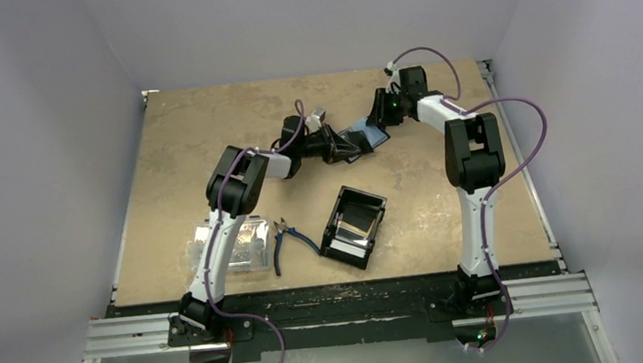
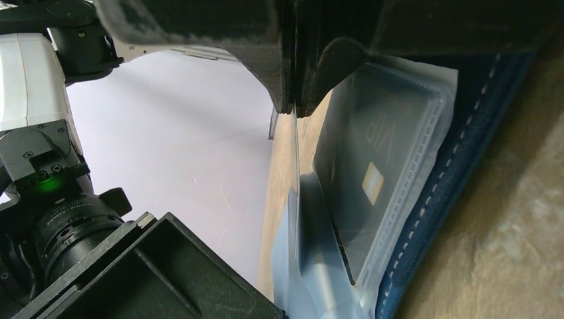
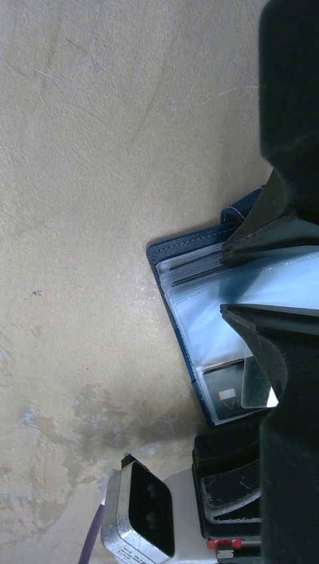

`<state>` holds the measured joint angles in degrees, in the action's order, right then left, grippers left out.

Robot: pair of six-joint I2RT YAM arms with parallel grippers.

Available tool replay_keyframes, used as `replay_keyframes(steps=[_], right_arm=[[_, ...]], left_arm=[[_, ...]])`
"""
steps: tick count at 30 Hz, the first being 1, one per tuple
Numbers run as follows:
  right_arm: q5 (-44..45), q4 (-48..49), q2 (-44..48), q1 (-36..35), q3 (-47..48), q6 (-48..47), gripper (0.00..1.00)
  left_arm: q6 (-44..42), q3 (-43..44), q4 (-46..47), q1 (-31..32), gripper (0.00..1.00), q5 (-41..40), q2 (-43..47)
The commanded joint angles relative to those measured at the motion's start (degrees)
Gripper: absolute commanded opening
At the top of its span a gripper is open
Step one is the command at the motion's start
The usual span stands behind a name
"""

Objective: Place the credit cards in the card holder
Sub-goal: Insert the credit card into the card holder.

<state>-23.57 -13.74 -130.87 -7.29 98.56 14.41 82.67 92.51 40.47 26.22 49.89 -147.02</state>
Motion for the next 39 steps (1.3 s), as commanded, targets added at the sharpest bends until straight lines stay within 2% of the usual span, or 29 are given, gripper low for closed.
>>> replay_keyframes(steps=[1, 6, 18, 21, 25, 30, 39], right_arm=[[0.5, -8.3, -4.3, -1.9, -1.9, -1.0, 0.38], [-0.8, -7.5, -3.9, -1.8, -2.3, -0.6, 0.41], [-5.2, -0.3, 1.4, 0.9, -8.9, 4.0, 0.53], [-5.3, -0.2, 1.2, 1.1, -9.3, 4.3, 0.53], [-6.6, -0.2, 0.4, 1.0, -8.9, 4.7, 0.45], [-7.0, -0.1, 0.2, 1.0, -9.0, 4.7, 0.42], [-7.0, -0.4, 0.0, 0.8, -8.7, 4.5, 0.40]], left_arm=[[-2.7, 2.1, -4.3, -0.8, 0.00, 0.0, -0.4], [-7.5, 2.4, -9.0, -1.1, 0.00, -2.0, 0.3], [-5.8, 0.1, -5.5, -2.0, 0.00, -7.9, -0.4], [-5.1, -0.9, -4.5, -2.2, 0.00, -9.3, 0.1], [-3.2, -1.4, -2.5, -2.2, 0.00, -10.8, -0.1], [-2.9, -1.8, -2.0, -2.1, 0.00, -12.3, 0.0], [-2.3, -3.1, -1.9, -0.3, 0.00, -16.2, 1.0]])
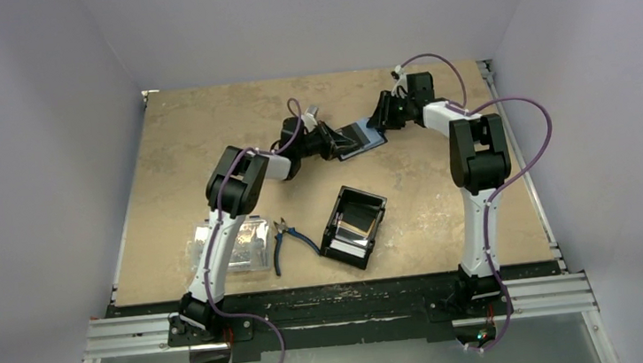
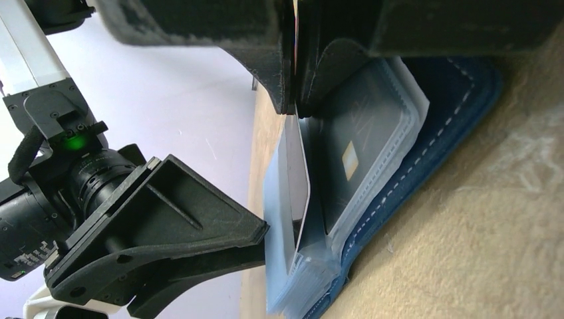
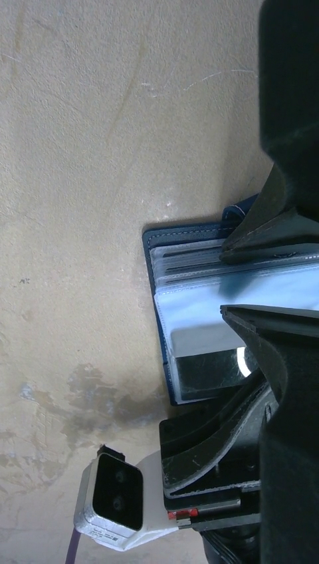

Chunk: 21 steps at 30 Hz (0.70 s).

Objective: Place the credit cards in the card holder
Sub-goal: Insert the credit card into the card holder.

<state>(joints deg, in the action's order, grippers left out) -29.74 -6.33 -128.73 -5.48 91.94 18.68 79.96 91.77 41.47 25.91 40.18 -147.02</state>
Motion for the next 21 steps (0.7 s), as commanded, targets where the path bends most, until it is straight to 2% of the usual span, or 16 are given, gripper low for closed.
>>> replay_keyframes(steps=[1, 6, 9, 13, 16, 19, 21], right_arm=[[-0.8, -7.8, -2.1, -1.1, -2.0, 0.2, 0.40], [-0.9, -8.1, -1.9, -1.4, -1.6, -0.3, 0.40], [-1.2, -8.2, -1.7, -1.5, -1.4, -0.5, 0.40], [-0.7, -8.6, -1.5, -1.5, -1.2, -1.0, 0.40], [-0.4, -8.8, -1.5, -1.5, -1.1, -1.1, 0.39], [-0.2, -9.0, -1.7, -1.5, -0.9, -1.3, 0.39], [-0.1, -9.1, -1.7, -1.6, -0.8, -1.4, 0.39]], left_arm=[[-0.1, -1.9, -3.7, 0.3, 0.00, -6.8, 1.1], [-9.2, 4.0, -15.8, 1.8, 0.00, -7.2, 0.9], [-15.3, 8.6, -24.3, 2.0, 0.05, -6.7, 0.7], [-23.1, 12.0, -34.7, 2.0, 0.26, -8.9, 2.0], [-24.5, 12.6, -36.8, 2.0, 0.37, -9.7, 2.7], [-25.9, 15.1, -39.9, 2.2, 0.59, -10.9, 2.6], [-29.1, 17.2, -45.4, 2.6, 0.62, -13.6, 3.0]])
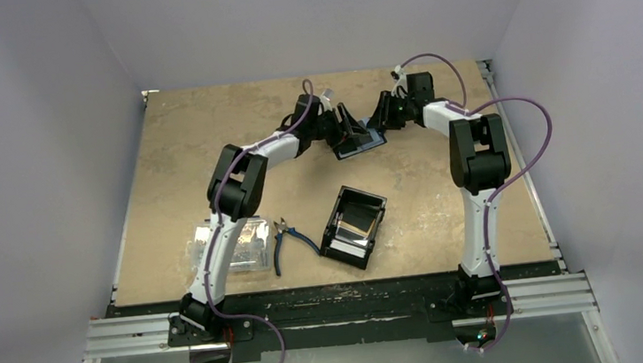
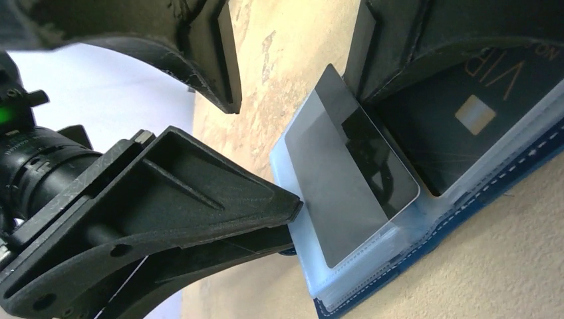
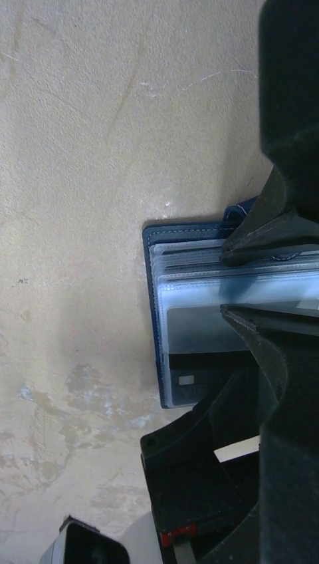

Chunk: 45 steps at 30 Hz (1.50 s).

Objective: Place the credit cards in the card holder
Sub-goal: Insert the credit card into the card holder.

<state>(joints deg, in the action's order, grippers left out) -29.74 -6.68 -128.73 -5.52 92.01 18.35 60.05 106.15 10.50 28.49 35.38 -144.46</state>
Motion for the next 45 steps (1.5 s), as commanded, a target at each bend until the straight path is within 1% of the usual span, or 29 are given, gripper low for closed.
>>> replay_keyframes(steps=[1, 4, 6, 9, 14, 15, 17, 19, 21, 24, 26, 29, 31, 33, 37, 40, 42, 45], right_arm=[[-0.1, -8.8, -1.7, -1.5, -0.8, -1.1, 0.39], [-0.1, -8.9, -2.0, -1.5, -0.7, -1.1, 0.38], [-0.6, -8.5, -2.3, -1.5, -0.6, -0.9, 0.38], [-1.0, -8.3, -2.7, -1.5, -0.7, -0.3, 0.34], [-2.1, -7.9, -2.8, -2.0, -0.6, 0.0, 0.32], [-2.9, -7.6, -2.8, -2.1, -0.6, 0.1, 0.32], [-5.3, -6.7, -2.7, -2.2, -0.9, 0.6, 0.32], [-8.8, -4.0, -2.5, -2.2, -2.0, 2.4, 0.33], [-9.5, -2.9, -2.2, -2.0, -2.7, 3.4, 0.34], [-10.2, 0.8, -0.7, -0.8, -5.2, 6.3, 0.38], [-10.6, 3.1, 0.1, 0.1, -7.0, 7.9, 0.39], [-10.2, 3.4, 0.4, 0.5, -7.5, 8.1, 0.41], [-10.4, 3.4, 0.3, 0.5, -7.4, 8.0, 0.42], [-10.4, 3.3, 0.0, 0.6, -7.3, 7.9, 0.43], [-10.9, 2.8, -0.5, 0.6, -6.8, 7.5, 0.43], [-10.8, 2.5, -0.7, 0.5, -6.5, 7.0, 0.43], [-10.1, 1.9, -1.0, 0.4, -6.1, 6.7, 0.42], [-9.9, 1.6, -1.0, 0.0, -5.9, 6.5, 0.42]], left_arm=[[-10.1, 3.5, -16.0, 0.2, 0.63, -9.8, 0.7], [-13.3, 5.8, -20.5, 0.5, 0.65, -12.7, 1.1], [-15.4, 7.0, -21.6, 0.8, 0.64, -13.6, 0.8], [-18.4, 9.4, -23.0, 1.2, 0.62, -13.3, -0.4], [-23.3, 19.0, -27.4, 2.7, 0.63, -10.8, -5.2], [-25.0, 21.8, -28.8, 3.2, 0.64, -11.1, -6.0], [-29.5, 24.7, -32.1, 4.3, 0.67, -12.8, -6.8], [-31.1, 24.9, -33.0, 4.7, 0.68, -11.9, -6.8], [-32.6, 24.2, -33.4, 4.6, 0.69, -11.3, -6.3], [-34.0, 21.5, -33.8, 4.4, 0.70, -13.3, -3.7], [-33.8, 18.9, -32.7, 3.9, 0.71, -14.0, -1.0], [-32.2, 16.0, -30.7, 2.8, 0.72, -13.4, 1.5], [-31.0, 15.3, -29.8, 2.2, 0.78, -11.8, 2.2], [-30.0, 15.3, -29.8, 2.0, 0.81, -11.2, 2.6], [-29.1, 15.0, -31.4, 2.0, 0.86, -13.3, 3.6], [-29.4, 14.8, -31.7, 2.2, 0.86, -15.8, 3.6], [-29.9, 15.9, -31.6, 2.8, 0.86, -15.2, 2.3], [-34.9, 21.0, -34.9, 5.6, 0.85, -16.5, -1.0]])
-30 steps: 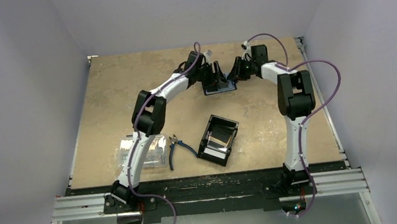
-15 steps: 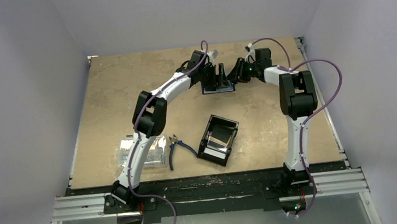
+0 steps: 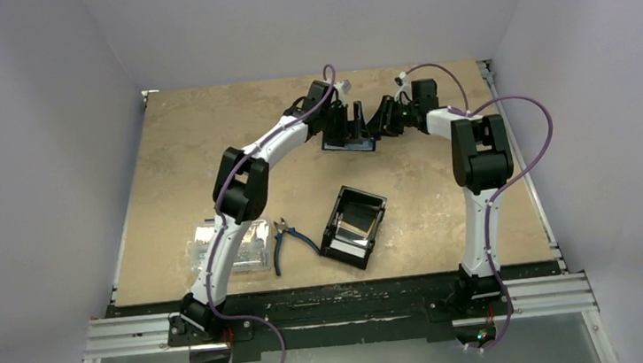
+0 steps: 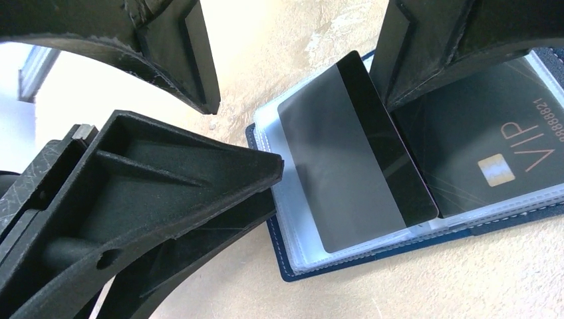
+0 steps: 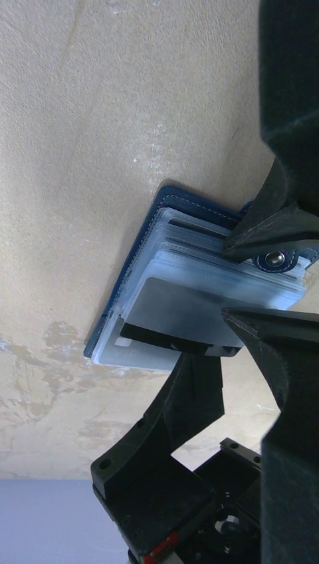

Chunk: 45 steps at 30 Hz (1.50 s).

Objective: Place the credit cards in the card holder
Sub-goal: Insert the credit card into the card holder.

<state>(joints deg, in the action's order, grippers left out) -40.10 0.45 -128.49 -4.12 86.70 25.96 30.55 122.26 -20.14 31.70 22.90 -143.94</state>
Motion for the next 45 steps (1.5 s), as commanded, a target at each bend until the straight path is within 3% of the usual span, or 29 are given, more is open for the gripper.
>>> replay_keyframes(steps=[1, 4, 10, 13, 18, 21, 30, 41, 45], right_arm=[[0.1, -5.5, -1.2, -1.4, -0.6, -1.1, 0.42], [-1.0, -4.5, -0.5, -1.2, -1.1, -0.4, 0.43], [-1.4, -1.3, 0.6, -0.2, -3.2, 1.9, 0.46], [-1.1, -0.8, 0.8, 0.5, -3.7, 2.2, 0.47], [-0.8, -1.1, 0.8, 0.6, -3.6, 1.9, 0.48], [-1.0, -1.4, 0.3, 0.6, -3.2, 1.6, 0.48], [-1.6, -2.0, -0.3, 0.5, -2.6, 1.0, 0.48], [-1.5, -2.3, 0.1, 0.3, -2.6, 0.9, 0.48], [-1.6, -2.3, 0.3, 0.4, -2.6, 0.9, 0.48]], left_arm=[[-7.8, 6.9, -5.6, 3.4, 0.85, -4.5, -2.8], [-13.3, 9.4, -8.3, 4.8, 0.84, -5.2, -4.6], [-19.5, 6.0, -9.1, 4.3, 0.88, -6.3, -1.4], [-12.9, 2.0, -3.4, 2.1, 0.88, 0.2, 1.7], [8.6, -8.8, 14.9, -3.3, 0.88, 11.8, 7.4], [11.8, -10.0, 15.9, -4.6, 0.88, 13.5, 8.1], [6.5, -9.5, 11.9, -3.9, 0.87, 7.3, 7.8], [-0.6, 5.2, 2.7, 1.8, 0.86, 3.6, -0.5], [-2.6, 5.6, 2.5, 3.2, 0.87, 2.6, 0.4]])
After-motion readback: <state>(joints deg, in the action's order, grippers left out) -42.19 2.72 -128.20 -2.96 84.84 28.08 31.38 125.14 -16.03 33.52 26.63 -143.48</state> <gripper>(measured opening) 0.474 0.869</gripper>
